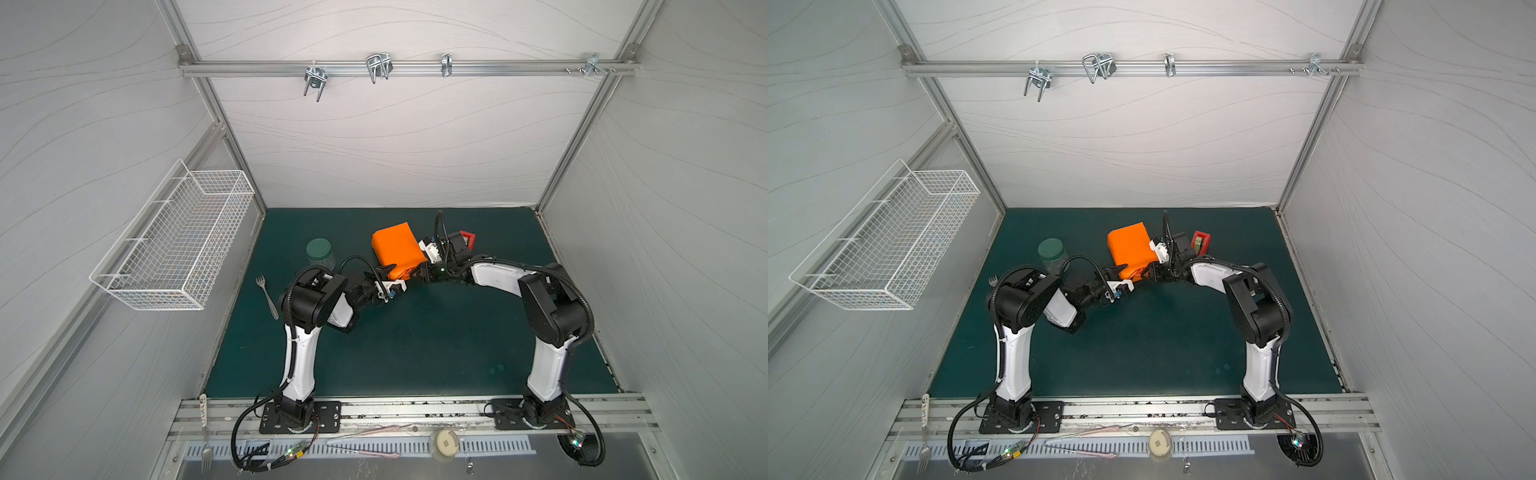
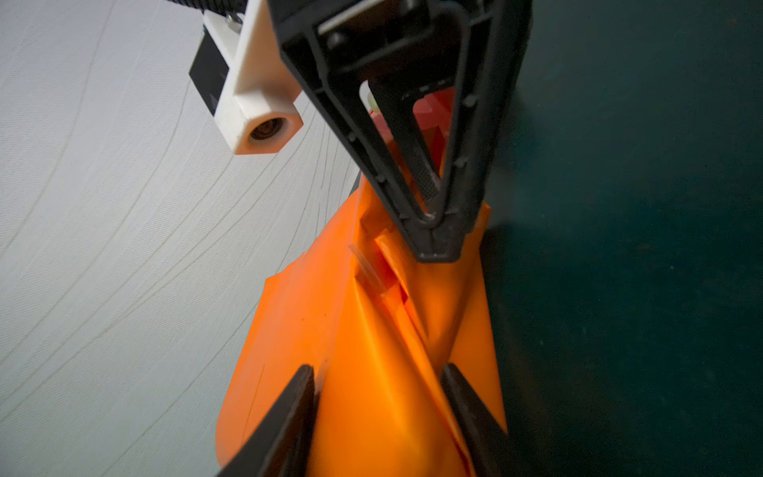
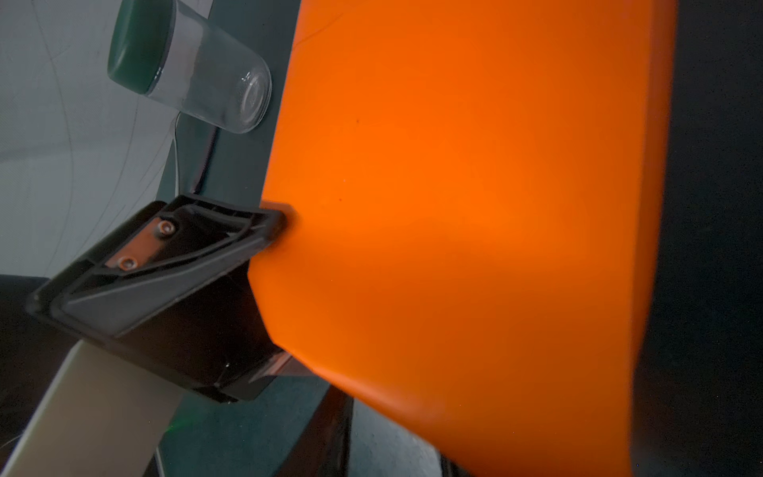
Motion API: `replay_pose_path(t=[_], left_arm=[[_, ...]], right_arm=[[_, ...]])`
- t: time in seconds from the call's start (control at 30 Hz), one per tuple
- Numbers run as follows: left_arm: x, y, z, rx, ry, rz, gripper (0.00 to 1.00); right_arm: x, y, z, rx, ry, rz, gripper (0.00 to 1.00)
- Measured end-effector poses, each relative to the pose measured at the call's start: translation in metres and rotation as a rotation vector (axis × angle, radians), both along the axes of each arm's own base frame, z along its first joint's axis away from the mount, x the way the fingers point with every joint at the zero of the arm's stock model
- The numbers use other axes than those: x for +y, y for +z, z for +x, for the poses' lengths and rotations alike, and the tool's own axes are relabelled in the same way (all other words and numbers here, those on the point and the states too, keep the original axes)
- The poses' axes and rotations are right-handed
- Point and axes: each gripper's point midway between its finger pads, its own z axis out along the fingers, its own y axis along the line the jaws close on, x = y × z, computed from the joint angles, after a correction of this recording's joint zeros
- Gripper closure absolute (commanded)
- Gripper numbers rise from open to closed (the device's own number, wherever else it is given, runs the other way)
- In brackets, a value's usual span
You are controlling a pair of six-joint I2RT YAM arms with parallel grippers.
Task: Wrap a gift box in wrapping paper
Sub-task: Stick the wrapping paper to the gift box.
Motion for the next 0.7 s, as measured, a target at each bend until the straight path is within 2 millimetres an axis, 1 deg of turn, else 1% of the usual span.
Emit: replay_pose_path(t=[0.27, 0.37, 0.5, 0.6, 0.7], left_arm=[[0.0, 0.0, 0.0, 0.0, 0.0, 0.0, 0.49], [0.0, 0.0, 0.0, 0.0, 0.0, 0.0, 0.49], [0.0, 0.0, 0.0, 0.0, 0.0, 0.0, 0.49], [0.0, 0.0, 0.0, 0.0, 0.0, 0.0, 0.49], [0.0, 0.0, 0.0, 0.0, 0.0, 0.0, 0.49]], right_arm=[[-0.014, -0.006, 0.001, -0.001, -0.009, -0.029, 0.5], [-0.019, -0.004, -0.003, -0.016, 0.004, -0.033, 0.47], [-0.029, 0.002, -0.011, -0.045, 0.025, -0.034, 0.46], [-0.033, 0.008, -0.016, -0.072, 0.044, -0.031, 0.5], [-0.033, 0.013, -0.017, -0.096, 0.063, -0.022, 0.56]])
